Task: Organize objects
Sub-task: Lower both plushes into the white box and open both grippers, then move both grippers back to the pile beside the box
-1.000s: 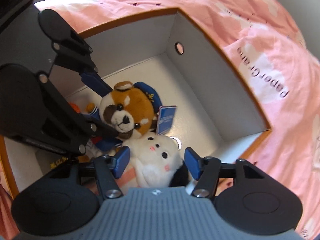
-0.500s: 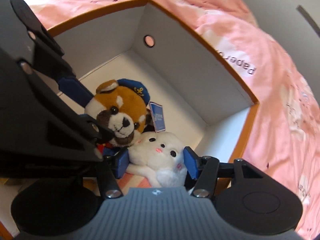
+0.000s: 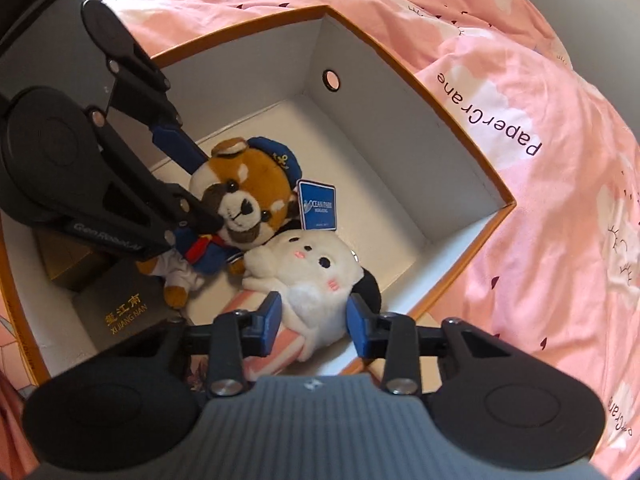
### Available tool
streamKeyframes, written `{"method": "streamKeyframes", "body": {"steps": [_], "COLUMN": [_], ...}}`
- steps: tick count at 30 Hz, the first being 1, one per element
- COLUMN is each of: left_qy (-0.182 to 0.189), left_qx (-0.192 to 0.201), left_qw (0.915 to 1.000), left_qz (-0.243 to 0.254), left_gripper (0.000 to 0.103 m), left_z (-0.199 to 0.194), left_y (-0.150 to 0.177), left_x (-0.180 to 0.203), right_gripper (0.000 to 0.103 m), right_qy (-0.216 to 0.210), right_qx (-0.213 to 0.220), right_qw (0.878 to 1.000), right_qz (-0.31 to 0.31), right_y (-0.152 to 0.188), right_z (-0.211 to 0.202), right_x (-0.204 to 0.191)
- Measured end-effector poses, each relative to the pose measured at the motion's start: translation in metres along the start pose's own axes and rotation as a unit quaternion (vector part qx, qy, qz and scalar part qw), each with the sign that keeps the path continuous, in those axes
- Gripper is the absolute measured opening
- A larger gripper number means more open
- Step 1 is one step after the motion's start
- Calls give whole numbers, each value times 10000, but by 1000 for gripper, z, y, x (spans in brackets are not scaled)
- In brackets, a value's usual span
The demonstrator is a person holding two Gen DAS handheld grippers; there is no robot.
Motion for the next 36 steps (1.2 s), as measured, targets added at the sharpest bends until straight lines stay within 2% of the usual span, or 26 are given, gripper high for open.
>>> {"method": "streamKeyframes", "body": {"steps": [3,6,9,12,14,16,18,21,23,24,27,29,31,33,36], "left_qy": [298,318,249,214,206,165,63,-25,188,365,880,1124,1199,1214,1183], "left_qx": [-53,-58,-59,58,157,261,480,1125,1529,1622,1714,1596,1539,1538,1326], "left_qw": [9993,9988,9992,9992,9989,9987,9977,9926,9876,9858,9813,9805,9793,9756,9700], "left_qz": [-216,-354,-291,-322,-397,-411,-472,-465,-313,-213,19,223,542,988,1659], "left_gripper": [43,43,43,49,60,64,64,64,64,64,63,58,53,53,53], "left_z": [5,9,8,0,-5,-10,-21,-48,-66,-73,-84,-83,-78,-71,-54], "left_y": [-1,-3,-2,0,2,4,4,5,2,-1,-10,-17,-26,-32,-35], "left_x": [-1,0,2,-2,-5,-4,-3,4,15,22,44,62,86,112,146], "right_gripper": [21,20,20,21,22,25,26,29,37,37,37,37,37,37,37], "right_qy": [224,239,197,191,187,149,219,459,681,791,1123,1198,1354,1489,1553], "right_qx": [97,291,399,631,981,1337,1744,2309,2651,2720,2750,2648,2490,2306,2151], "right_qw": [9983,9944,9929,9927,9892,9829,9737,9547,9382,9324,9153,9063,8989,8937,8840], "right_qz": [532,991,1106,1013,1069,1256,1452,1818,2119,2246,2722,3068,3343,3548,3851], "right_y": [0,7,12,14,21,30,40,54,73,83,111,126,139,147,166], "right_z": [4,2,2,-8,-25,-43,-60,-80,-93,-97,-103,-98,-94,-82,-61], "right_x": [7,9,12,10,9,9,10,12,15,17,31,40,48,54,62]}}
Point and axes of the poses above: each gripper's, at about its wrist camera, not at the fingertips, and z roughly the way its jaws point, x to its right, y to its underside, the point moved 1 cm from there along z, roughly the way its jaws point, and after that the axes turned 10 degrees about -y, right-handed, at the moved point
